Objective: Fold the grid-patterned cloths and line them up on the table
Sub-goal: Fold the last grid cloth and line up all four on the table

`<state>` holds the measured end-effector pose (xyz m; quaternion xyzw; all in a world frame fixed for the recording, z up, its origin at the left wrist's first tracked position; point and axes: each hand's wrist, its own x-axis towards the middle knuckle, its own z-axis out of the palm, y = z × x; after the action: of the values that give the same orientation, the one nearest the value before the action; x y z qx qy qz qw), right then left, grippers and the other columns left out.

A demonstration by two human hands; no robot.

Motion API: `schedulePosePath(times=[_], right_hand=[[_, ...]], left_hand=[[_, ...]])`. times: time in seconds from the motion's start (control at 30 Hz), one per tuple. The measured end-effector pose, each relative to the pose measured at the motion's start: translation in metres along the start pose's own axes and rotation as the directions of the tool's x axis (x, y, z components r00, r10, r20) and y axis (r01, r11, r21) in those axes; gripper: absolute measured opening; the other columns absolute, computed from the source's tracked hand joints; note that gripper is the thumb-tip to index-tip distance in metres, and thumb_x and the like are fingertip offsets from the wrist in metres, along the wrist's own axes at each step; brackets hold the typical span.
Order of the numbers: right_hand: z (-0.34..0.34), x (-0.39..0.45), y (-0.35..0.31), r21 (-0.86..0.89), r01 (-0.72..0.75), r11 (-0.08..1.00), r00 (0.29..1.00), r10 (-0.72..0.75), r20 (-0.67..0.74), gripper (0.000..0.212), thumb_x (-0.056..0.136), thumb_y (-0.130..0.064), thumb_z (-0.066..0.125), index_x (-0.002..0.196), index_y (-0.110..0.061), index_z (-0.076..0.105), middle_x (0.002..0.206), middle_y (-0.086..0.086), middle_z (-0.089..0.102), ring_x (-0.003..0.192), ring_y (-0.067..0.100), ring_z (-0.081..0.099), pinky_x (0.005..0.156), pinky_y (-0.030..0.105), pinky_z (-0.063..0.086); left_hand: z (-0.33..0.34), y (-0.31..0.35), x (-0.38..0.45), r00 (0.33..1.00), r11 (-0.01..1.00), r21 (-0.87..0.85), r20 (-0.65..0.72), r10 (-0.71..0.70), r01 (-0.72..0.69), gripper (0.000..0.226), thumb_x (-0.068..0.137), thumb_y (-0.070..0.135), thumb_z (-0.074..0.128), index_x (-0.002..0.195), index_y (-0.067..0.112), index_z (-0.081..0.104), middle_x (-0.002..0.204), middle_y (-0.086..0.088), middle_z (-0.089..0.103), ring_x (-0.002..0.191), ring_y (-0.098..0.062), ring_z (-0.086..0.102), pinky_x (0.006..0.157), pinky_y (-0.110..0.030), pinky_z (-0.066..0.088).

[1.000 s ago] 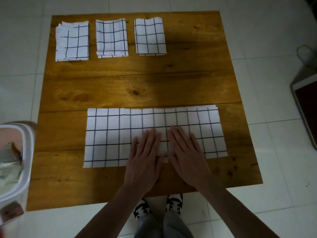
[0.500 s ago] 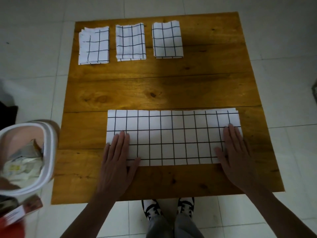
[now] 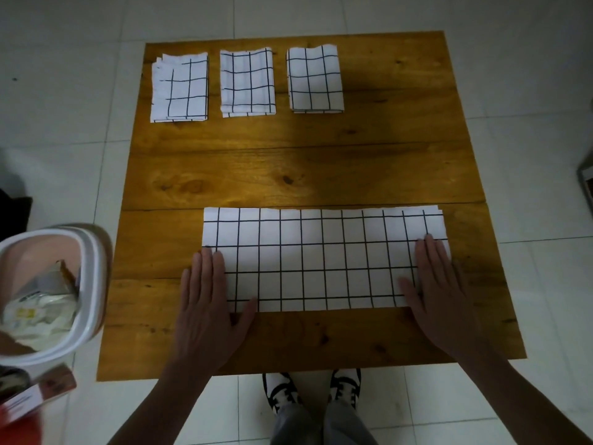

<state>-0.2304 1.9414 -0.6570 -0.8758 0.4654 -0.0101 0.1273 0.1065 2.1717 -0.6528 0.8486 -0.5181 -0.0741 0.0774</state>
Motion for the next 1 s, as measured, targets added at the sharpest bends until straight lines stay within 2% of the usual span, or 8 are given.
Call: schedulePosePath(times=[0.1,0.23,0.33,0.43,0.5,0.63,0.77,1.0], right_hand=[[-0.006,0.001,0.001,-0.047,0.004,0.999,1.000,-0.003,0.012,0.075,0.104,-0.059,0.029,0.165,-0.015,0.020,0.173,0.005,0.015,0.160,0.022,0.010,0.127,0.058,0.016],[-0.019,0.004,-0.003,-0.020,-0.054,0.998,0.999,0.054,0.003,0.075,0.102,-0.062,0.034,0.162,-0.019,0.028,0.171,0.004,0.024,0.159,0.024,0.017,0.126,0.056,0.016],[-0.030,0.001,-0.010,0.051,-0.157,0.986,0.986,0.160,-0.053,0.066,0.104,-0.055,0.044,0.158,-0.017,0.035,0.164,0.008,0.035,0.148,0.031,0.036,0.115,0.056,0.037],[-0.040,-0.004,-0.016,0.068,-0.295,0.953,0.947,0.301,-0.110,0.068,0.098,-0.051,0.053,0.153,-0.012,0.041,0.138,0.018,0.052,0.118,0.035,0.052,0.092,0.050,0.050],[-0.044,-0.006,-0.021,0.051,-0.378,0.924,0.918,0.382,-0.107,0.071,0.096,-0.052,0.055,0.151,-0.010,0.039,0.129,0.020,0.052,0.111,0.036,0.054,0.088,0.049,0.051],[-0.048,-0.010,-0.028,-0.003,-0.511,0.859,0.859,0.511,-0.013,0.080,0.095,-0.053,0.063,0.154,-0.012,0.028,0.136,0.023,0.048,0.120,0.041,0.053,0.094,0.053,0.050],[-0.054,-0.008,-0.030,-0.024,-0.617,0.787,0.785,0.617,0.055,0.079,0.094,-0.060,0.060,0.150,-0.013,0.029,0.139,0.021,0.048,0.126,0.042,0.051,0.098,0.054,0.047],[-0.048,-0.004,-0.025,0.231,-0.666,0.710,0.744,0.654,0.134,0.050,0.091,-0.053,0.069,0.115,-0.019,0.041,0.099,0.008,0.061,0.092,0.032,0.063,0.076,0.043,0.053]], left_hand=[[-0.007,0.016,0.004,0.999,1.000,-0.020,-0.036,-0.006,0.006,0.094,0.093,0.053,0.055,0.164,0.004,0.017,0.172,-0.016,0.013,0.160,-0.032,0.008,0.128,-0.056,0.016],[-0.004,0.068,0.005,0.989,0.981,-0.124,-0.016,0.150,-0.151,0.082,0.094,0.024,0.054,0.164,0.006,0.015,0.174,-0.012,0.009,0.161,-0.029,0.007,0.128,-0.054,0.019],[0.009,0.112,0.008,0.973,0.965,-0.142,0.035,0.229,-0.222,0.072,0.105,0.031,0.040,0.166,0.012,0.008,0.175,-0.008,0.004,0.161,-0.025,0.002,0.129,-0.046,0.012],[0.022,0.146,0.017,0.957,0.953,-0.136,0.069,0.280,-0.269,0.065,0.110,0.038,0.027,0.166,0.013,0.005,0.175,-0.007,0.002,0.161,-0.023,0.000,0.128,-0.044,0.012],[0.030,0.157,0.020,0.950,0.951,-0.122,0.098,0.297,-0.284,0.065,0.111,0.041,0.023,0.166,0.013,0.003,0.175,-0.007,0.000,0.161,-0.022,-0.002,0.129,-0.045,0.014],[0.041,0.160,0.020,0.954,0.963,-0.088,0.142,0.264,-0.254,0.066,0.111,0.045,0.021,0.166,0.014,0.002,0.175,-0.008,-0.003,0.161,-0.023,-0.004,0.129,-0.049,0.020],[0.043,0.160,0.019,0.953,0.965,-0.076,0.154,0.259,-0.250,0.066,0.111,0.045,0.019,0.166,0.013,0.003,0.175,-0.008,-0.002,0.161,-0.023,-0.004,0.128,-0.049,0.020],[0.042,0.162,0.020,0.954,0.967,-0.075,0.163,0.253,-0.244,0.067,0.111,0.044,0.025,0.166,0.013,0.004,0.174,-0.009,-0.002,0.161,-0.024,-0.003,0.128,-0.051,0.021]])
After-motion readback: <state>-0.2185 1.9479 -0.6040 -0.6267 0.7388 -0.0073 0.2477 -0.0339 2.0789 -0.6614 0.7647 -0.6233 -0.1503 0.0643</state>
